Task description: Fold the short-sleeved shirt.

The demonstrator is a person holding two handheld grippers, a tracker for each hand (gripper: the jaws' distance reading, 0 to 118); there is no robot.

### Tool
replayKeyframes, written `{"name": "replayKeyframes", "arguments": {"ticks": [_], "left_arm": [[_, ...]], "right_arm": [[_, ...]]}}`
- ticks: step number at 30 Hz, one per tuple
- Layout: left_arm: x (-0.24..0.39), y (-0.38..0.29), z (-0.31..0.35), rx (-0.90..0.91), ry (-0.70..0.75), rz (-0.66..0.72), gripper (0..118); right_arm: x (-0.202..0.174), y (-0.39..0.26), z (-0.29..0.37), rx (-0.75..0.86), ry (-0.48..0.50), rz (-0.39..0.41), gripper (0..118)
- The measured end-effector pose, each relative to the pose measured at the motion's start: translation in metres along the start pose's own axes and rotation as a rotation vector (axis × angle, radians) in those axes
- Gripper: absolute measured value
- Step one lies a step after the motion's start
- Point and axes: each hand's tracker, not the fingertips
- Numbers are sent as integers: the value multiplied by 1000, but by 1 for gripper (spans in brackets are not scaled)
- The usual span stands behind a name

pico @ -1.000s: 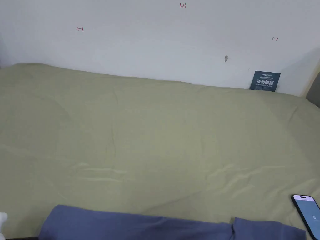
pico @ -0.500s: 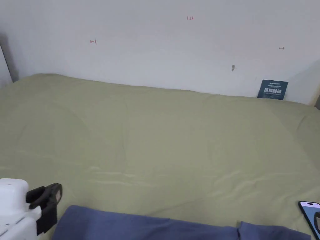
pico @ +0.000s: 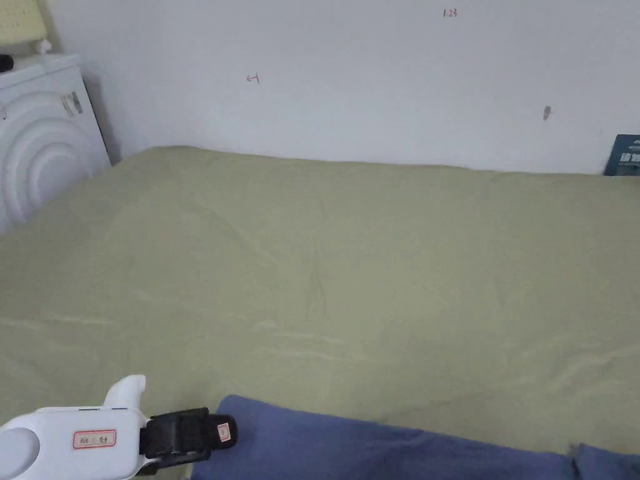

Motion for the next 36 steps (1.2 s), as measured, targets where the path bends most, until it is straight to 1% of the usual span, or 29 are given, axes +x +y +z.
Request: {"name": "replayKeyframes", "arguments": {"ticks": [3,6,7,10,11,12,13,14,15,16,18,20,22,24,26,28,31,35,36], "left_arm": [[-19,-9,-17,-39,47,46,105],[-24,-18,-35,-80,-18,156,105],[-21,-20,-35,-41,-27,146,103],[-16,-19,-36,-38,-13,155,86],[-12,-19,-36,-43,15,163,77],[-7,-20,-35,-41,84,147,28],[-4,-22,-41,-73,145,149,7],[-5,-25,-43,-68,177,142,7],[0,-26,-46,-57,111,150,7],[6,-24,-39,-34,122,136,7],[21,-24,-34,20,153,58,7],[40,-24,-28,57,128,-16,7],[72,-15,-16,68,90,-125,7],[111,-10,-14,55,62,-254,7],[145,-9,-18,31,8,-356,7],[179,-11,-31,-2,-58,-398,7],[213,-21,-61,-65,-144,-451,7],[242,-40,-114,-169,-150,-527,7],[248,-46,-130,-179,-153,-520,7]], "right_arm": [[-1,2,1,-4,10,2,0],[-4,5,-1,-8,22,2,0],[-5,6,-2,-10,27,1,0],[-9,8,-5,-17,33,-5,0],[-10,8,-6,-18,37,-5,0],[-12,8,-7,-18,40,-4,0],[-11,8,-9,-20,44,-3,0],[-10,7,-9,-20,45,-1,0],[-11,7,-9,-21,46,0,0],[-11,7,-8,-23,48,-1,0],[-11,6,-4,-27,49,-1,0],[-9,4,1,-26,49,-1,0],[-2,2,1,-25,50,-1,0],[2,2,4,-23,39,-7,0],[4,3,8,-16,32,-22,0],[9,3,12,-4,24,-41,0],[18,0,14,6,13,-59,0],[26,-1,16,15,-2,-66,0],[28,-1,17,15,-6,-68,0]]}}
